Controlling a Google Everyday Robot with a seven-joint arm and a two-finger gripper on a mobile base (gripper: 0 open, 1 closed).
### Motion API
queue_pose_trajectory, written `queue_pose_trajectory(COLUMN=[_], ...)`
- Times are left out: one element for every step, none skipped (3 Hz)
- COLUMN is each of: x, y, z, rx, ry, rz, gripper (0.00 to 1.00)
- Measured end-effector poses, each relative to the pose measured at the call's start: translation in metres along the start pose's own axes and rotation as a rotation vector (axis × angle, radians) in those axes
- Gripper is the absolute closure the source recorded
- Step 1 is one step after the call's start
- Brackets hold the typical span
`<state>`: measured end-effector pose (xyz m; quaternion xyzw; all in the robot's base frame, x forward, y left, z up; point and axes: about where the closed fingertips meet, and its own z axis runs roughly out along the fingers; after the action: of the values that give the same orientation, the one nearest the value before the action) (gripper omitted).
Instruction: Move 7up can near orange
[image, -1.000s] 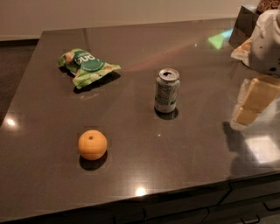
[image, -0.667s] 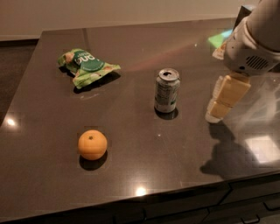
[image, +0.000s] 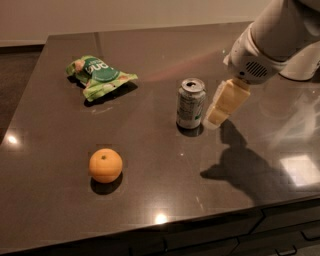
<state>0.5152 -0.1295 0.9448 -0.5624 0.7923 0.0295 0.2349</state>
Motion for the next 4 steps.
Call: queue_pose_trajectory(x=[-0.012,-0.023,-0.027,-0.030], y=[0.004,0.005,0.004,-0.001], z=[0.016,0.034,0.042,0.045], rx=[-0.030,-0.062,-0.074,-0.081], ry=[-0.037,-0.072,-0.085,-0.094], rz=[0.014,0.019,0.019,0.012], gripper=[0.00,0.00,0.00,0.23])
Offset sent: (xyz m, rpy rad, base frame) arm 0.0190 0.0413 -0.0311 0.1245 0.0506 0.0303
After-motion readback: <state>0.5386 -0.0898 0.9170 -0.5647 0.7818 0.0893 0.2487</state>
